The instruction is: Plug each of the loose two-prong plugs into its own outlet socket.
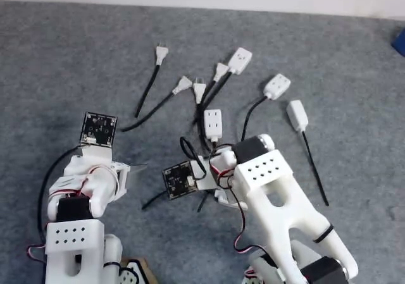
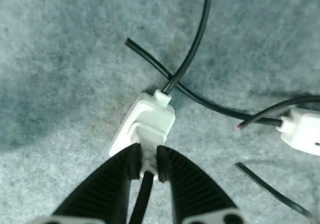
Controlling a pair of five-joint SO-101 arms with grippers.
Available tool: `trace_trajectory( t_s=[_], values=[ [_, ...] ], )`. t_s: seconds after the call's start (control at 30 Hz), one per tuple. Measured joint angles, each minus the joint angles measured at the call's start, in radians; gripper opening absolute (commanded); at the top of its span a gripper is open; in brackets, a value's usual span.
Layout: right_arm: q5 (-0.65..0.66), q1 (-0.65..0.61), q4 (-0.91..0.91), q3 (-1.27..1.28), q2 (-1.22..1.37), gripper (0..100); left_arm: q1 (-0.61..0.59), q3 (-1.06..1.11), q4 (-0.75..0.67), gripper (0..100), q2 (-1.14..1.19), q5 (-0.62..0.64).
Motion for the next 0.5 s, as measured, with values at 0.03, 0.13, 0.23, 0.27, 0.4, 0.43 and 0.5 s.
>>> trace_trajectory(
  t_s=[0.03,0.13,0.23,0.27,0.4,0.43,0.5],
  values=[
    [0.000,-0.003,-0.008,0.008,-0.002,0.9,0.000,0.000,0.000,40,0.000,0.000],
    [0.000,-0.005,-0.040,0.046,-0.009,0.9,0.000,0.000,0.000,40,0.000,0.000],
    [0.000,-0.005,-0.086,0.103,-0.012,0.9,0.000,0.000,0.000,40,0.000,0.000],
    [0.000,-0.008,-0.103,0.120,-0.014,0.9,0.000,0.000,0.000,40,0.000,0.000],
    [-0.015,-0.008,-0.178,0.186,-0.015,0.9,0.000,0.000,0.000,40,0.000,0.000],
    [-0.017,-0.008,-0.190,0.199,-0.015,0.9,0.000,0.000,0.000,40,0.000,0.000],
    [-0.021,-0.008,-0.206,0.218,-0.017,0.9,0.000,0.000,0.000,40,0.000,0.000]
  ],
)
